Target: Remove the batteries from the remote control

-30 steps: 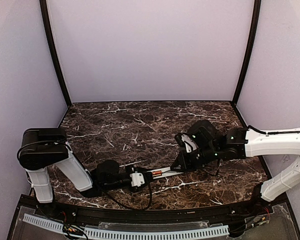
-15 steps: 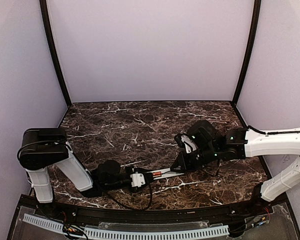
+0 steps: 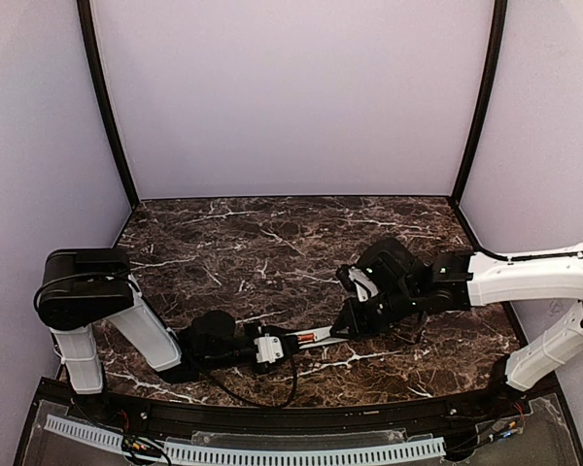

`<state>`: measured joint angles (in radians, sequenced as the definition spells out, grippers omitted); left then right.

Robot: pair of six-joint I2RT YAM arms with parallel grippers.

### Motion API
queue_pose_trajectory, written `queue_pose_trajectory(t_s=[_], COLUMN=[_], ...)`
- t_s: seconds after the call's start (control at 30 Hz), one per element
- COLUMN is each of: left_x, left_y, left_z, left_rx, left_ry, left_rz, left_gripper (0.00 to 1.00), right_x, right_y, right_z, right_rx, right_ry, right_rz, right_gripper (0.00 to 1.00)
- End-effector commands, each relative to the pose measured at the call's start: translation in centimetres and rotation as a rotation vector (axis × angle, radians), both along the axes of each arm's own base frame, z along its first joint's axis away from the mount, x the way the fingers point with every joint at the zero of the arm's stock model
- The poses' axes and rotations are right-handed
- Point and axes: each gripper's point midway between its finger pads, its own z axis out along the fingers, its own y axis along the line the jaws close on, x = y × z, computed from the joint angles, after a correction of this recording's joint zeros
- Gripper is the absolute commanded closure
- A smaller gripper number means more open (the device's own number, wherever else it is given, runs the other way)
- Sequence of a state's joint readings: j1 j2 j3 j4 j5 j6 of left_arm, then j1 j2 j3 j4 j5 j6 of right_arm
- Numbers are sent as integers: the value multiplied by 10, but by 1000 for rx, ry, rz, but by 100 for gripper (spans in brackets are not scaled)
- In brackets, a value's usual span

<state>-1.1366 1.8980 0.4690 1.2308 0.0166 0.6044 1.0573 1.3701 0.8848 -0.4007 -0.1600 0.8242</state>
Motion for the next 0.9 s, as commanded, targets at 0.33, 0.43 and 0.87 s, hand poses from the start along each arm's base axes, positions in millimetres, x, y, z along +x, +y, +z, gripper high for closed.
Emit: queue_pose_trajectory(t_s=[0.33,0.43,0.87], left_x=[3,2,2], left_y=[-3,-3,-3], left_z=[4,3,2], left_rx=[-14,-12,-5], left_ry=[1,3,5], left_rz=[4,1,-2], left_gripper=[100,100,100], right_x=[1,1,1], right_y=[10,13,17], right_z=[7,7,9], right_rx=[10,14,28], right_ry=[-15,-14,-16], right_rz=[15,21,33], right_gripper=[100,100,100])
